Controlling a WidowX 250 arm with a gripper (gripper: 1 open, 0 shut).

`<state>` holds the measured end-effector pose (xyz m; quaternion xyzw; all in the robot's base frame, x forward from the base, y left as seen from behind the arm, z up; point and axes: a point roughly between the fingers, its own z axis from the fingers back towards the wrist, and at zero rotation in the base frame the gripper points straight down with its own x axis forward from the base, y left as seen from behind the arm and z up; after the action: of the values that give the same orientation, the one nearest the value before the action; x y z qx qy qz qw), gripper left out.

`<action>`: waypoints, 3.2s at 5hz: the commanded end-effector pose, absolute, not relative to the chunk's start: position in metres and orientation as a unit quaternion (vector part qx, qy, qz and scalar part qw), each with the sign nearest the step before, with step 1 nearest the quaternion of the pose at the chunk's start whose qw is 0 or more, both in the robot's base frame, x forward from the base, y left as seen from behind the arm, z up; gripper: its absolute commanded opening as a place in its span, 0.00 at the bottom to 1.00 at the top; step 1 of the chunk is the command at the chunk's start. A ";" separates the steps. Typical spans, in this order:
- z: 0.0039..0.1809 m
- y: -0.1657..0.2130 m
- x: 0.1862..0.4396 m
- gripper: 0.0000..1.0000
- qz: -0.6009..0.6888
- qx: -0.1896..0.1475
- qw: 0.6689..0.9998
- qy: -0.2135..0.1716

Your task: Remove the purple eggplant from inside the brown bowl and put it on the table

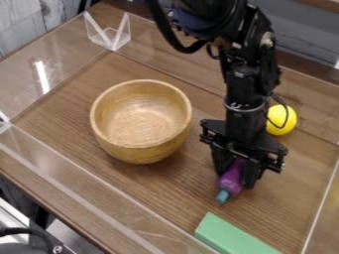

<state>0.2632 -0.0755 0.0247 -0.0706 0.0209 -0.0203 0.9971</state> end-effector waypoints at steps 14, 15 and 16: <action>0.035 -0.058 0.271 0.00 0.010 -0.074 0.997 0.025; 0.035 -0.058 0.271 0.00 0.012 -0.075 0.997 0.027; 0.035 -0.058 0.270 0.00 0.013 -0.075 0.997 0.028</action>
<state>0.2627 -0.0602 0.0246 -0.0721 0.0494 0.0087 0.9961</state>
